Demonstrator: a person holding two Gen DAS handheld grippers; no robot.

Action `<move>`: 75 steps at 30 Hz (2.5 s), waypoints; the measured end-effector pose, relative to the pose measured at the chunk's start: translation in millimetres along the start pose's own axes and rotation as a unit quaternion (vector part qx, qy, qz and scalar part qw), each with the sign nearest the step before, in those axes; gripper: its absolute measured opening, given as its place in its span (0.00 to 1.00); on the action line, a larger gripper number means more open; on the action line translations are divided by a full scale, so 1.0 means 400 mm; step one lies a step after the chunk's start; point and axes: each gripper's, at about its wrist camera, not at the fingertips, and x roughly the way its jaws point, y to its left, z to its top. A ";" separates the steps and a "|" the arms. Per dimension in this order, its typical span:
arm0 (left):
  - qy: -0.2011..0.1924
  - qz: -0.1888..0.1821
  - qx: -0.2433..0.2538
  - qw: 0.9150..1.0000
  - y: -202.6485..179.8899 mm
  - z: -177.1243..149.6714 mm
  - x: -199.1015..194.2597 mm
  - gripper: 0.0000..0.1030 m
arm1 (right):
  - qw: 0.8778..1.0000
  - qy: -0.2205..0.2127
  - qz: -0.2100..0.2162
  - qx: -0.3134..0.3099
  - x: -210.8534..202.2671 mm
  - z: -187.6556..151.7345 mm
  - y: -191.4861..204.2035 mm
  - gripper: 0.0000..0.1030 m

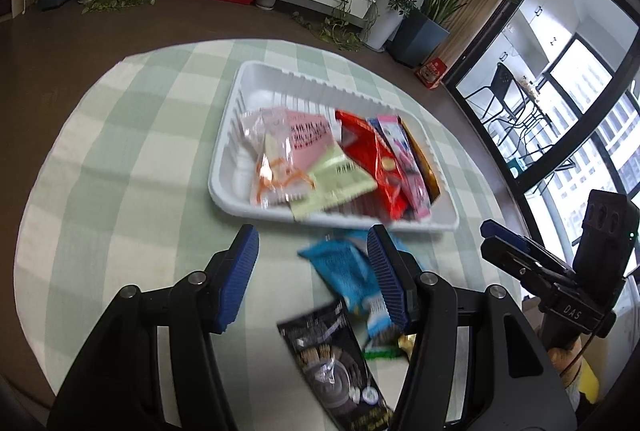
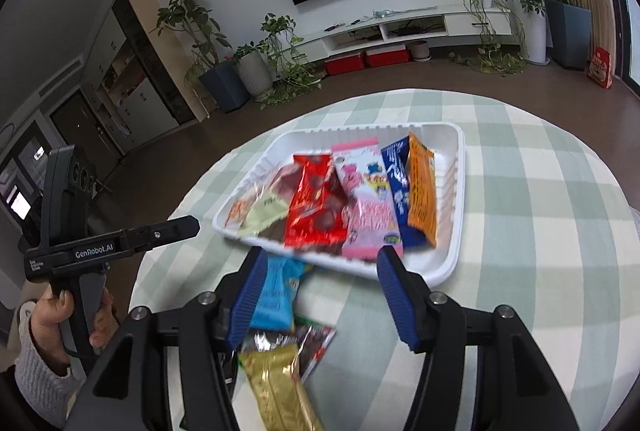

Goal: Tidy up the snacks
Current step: 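Close the left tool on the black coffee packet while the right tool grasps the gold packet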

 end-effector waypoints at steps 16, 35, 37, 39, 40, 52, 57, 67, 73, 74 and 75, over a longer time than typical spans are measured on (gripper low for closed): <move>0.060 0.012 -0.007 0.998 -0.030 -0.232 -0.007 0.53 | 0.996 0.058 -0.020 -0.069 0.003 -0.207 0.085 0.64; 0.079 0.045 0.022 0.996 -0.081 -0.258 0.033 0.53 | 0.994 0.065 -0.026 -0.089 0.020 -0.239 0.108 0.65; 0.081 0.047 0.024 0.995 -0.085 -0.259 0.040 0.53 | 0.994 0.065 -0.026 -0.087 0.021 -0.239 0.106 0.64; 0.081 0.051 0.028 0.995 -0.090 -0.260 0.047 0.53 | 0.994 0.067 -0.027 -0.085 0.024 -0.238 0.104 0.65; 0.081 0.054 0.031 0.995 -0.093 -0.260 0.050 0.53 | 0.994 0.068 -0.027 -0.084 0.025 -0.239 0.102 0.65; 0.077 0.081 0.063 0.992 -0.132 -0.264 0.076 0.61 | 0.993 0.081 -0.025 -0.078 0.045 -0.239 0.092 0.64; 0.072 0.093 0.073 0.990 -0.144 -0.266 0.085 0.62 | 0.993 0.083 -0.029 -0.077 0.048 -0.239 0.093 0.64; 0.060 0.120 0.118 0.984 -0.162 -0.288 0.093 0.62 | 0.991 0.087 -0.042 -0.096 0.051 -0.245 0.107 0.49; 0.049 0.116 0.142 0.982 -0.171 -0.304 0.091 0.57 | 0.991 0.085 -0.041 -0.095 0.050 -0.245 0.102 0.39; 0.049 0.114 0.142 0.982 -0.170 -0.305 0.089 0.55 | 0.991 0.085 -0.040 -0.092 0.050 -0.245 0.100 0.38; 0.049 0.112 0.142 0.982 -0.168 -0.305 0.087 0.53 | 0.992 0.085 -0.037 -0.089 0.049 -0.245 0.096 0.36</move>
